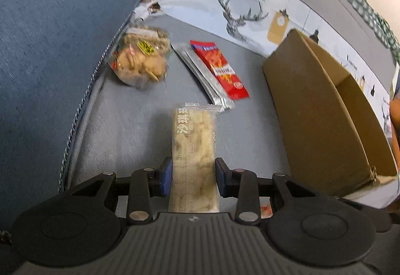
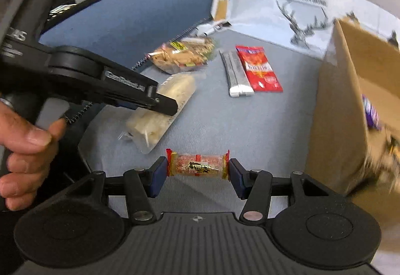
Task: Organize snacks
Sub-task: 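Grasp the pale bread stick pack with the left tool while the right tool grasps the small red-ended candy, then lift both held snacks and carry them over the cardboard box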
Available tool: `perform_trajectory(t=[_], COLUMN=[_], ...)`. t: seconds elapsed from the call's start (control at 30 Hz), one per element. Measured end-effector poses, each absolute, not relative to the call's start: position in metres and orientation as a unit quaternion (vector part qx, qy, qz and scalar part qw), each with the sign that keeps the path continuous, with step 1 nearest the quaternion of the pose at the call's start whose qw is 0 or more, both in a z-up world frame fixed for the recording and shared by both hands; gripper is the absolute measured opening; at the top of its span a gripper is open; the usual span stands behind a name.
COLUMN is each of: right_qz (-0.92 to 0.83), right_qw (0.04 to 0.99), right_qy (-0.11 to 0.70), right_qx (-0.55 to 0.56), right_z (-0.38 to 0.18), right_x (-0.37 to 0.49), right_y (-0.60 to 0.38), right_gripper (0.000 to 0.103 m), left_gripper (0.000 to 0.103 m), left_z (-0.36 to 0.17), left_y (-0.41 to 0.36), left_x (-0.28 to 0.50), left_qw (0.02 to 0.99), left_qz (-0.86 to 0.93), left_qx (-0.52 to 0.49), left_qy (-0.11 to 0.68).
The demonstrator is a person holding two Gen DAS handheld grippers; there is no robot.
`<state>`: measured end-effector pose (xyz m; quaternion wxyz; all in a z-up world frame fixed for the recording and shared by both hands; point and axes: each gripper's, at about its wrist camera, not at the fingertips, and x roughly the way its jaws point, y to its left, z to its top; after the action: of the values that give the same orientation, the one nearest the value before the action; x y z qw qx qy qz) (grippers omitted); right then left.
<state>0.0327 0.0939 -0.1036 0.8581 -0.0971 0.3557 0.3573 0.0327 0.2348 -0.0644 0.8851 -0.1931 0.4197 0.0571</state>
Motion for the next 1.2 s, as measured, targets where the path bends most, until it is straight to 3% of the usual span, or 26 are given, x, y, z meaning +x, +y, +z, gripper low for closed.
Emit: perform_trajectory(t=[0.3,0.6,0.87,1.2], right_qz=[0.334,0.343,0.338,0.335], right_qw=[0.858,0.854,0.856,0.858], right_qy=[0.381,0.384,0.382,0.378], right_qx=[-0.083,-0.08,-0.089,-0.094], right_z=[-0.132,-0.137,-0.138,-0.139], right_x=[0.047,0.046,0.046,0.046], right_y=[0.087,0.09,0.092,0.09], right_gripper=[0.056,0.065,0.072,0.072], left_gripper=[0.041,0.042,0.048,0.048], left_z=[-0.081,-0.078,-0.079,-0.08], left_y=[0.239,0.223,0.214,0.21], left_x=[0.044,0.045,0.049,0.049], left_qw=[0.858,0.867,0.869,0.869], left_qz=[0.064,0.073,0.076,0.074], left_qx=[-0.21,-0.149,-0.114,-0.104], left_qy=[0.465,0.47,0.475,0.478])
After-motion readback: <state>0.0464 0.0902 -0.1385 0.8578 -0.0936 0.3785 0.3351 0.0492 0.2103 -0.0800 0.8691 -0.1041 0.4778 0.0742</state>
